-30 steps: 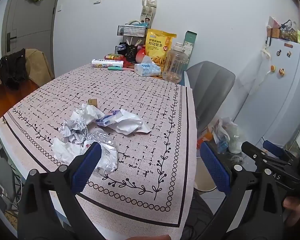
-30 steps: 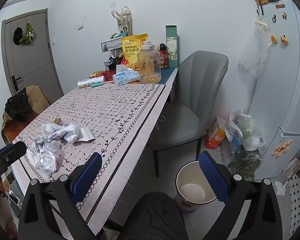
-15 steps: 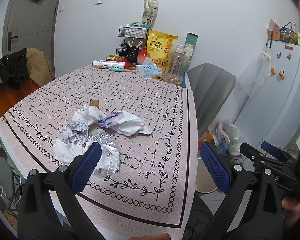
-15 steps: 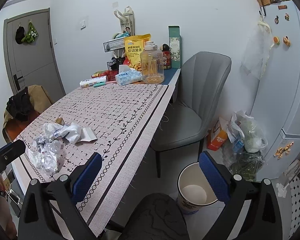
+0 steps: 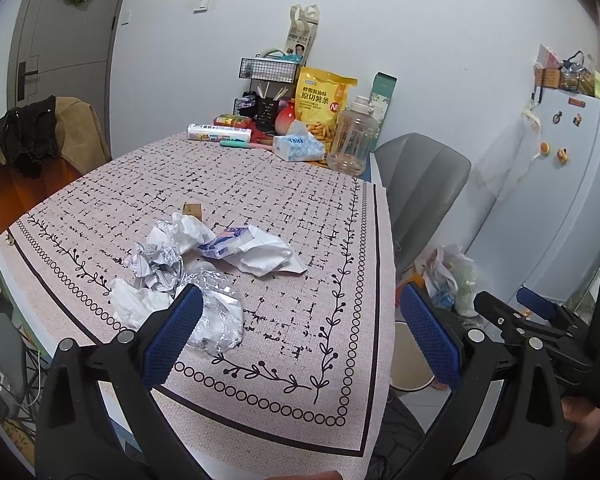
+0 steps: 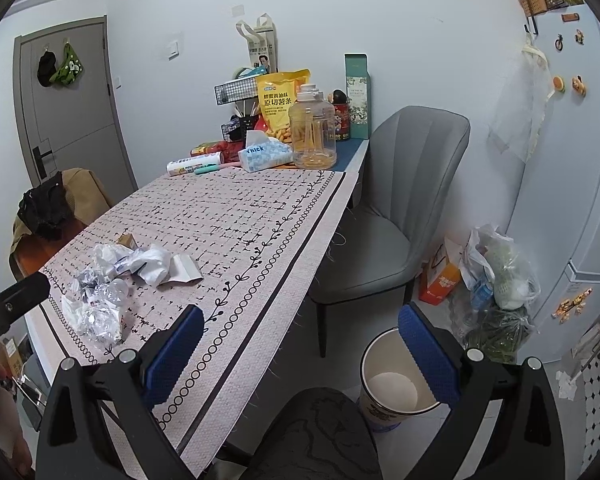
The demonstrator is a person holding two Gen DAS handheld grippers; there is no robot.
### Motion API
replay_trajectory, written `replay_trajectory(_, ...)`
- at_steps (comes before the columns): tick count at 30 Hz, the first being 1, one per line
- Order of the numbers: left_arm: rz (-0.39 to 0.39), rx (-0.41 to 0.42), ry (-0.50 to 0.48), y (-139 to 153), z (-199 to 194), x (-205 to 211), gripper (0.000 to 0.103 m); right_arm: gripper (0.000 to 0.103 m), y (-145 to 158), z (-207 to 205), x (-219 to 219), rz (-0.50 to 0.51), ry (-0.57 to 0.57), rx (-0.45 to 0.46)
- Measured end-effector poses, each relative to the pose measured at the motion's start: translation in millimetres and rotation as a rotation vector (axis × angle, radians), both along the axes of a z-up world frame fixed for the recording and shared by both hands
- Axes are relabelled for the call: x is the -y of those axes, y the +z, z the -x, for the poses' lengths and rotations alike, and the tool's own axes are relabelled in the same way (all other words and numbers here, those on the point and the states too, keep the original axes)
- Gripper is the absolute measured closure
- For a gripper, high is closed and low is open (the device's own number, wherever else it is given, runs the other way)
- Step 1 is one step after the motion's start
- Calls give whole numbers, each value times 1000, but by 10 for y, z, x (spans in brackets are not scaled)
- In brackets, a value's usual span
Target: Collect trash
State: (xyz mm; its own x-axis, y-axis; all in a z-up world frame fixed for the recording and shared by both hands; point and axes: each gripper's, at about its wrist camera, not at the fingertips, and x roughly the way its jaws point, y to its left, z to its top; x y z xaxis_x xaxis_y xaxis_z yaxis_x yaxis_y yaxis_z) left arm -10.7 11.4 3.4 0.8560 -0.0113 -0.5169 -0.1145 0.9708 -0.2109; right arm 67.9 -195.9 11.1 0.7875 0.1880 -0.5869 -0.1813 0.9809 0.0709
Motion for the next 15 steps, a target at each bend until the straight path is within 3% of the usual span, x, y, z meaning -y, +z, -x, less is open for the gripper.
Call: replay_trajectory(15,2,3,-6,-4,-10,-8,5,8,18,-3,-13,2,10,5)
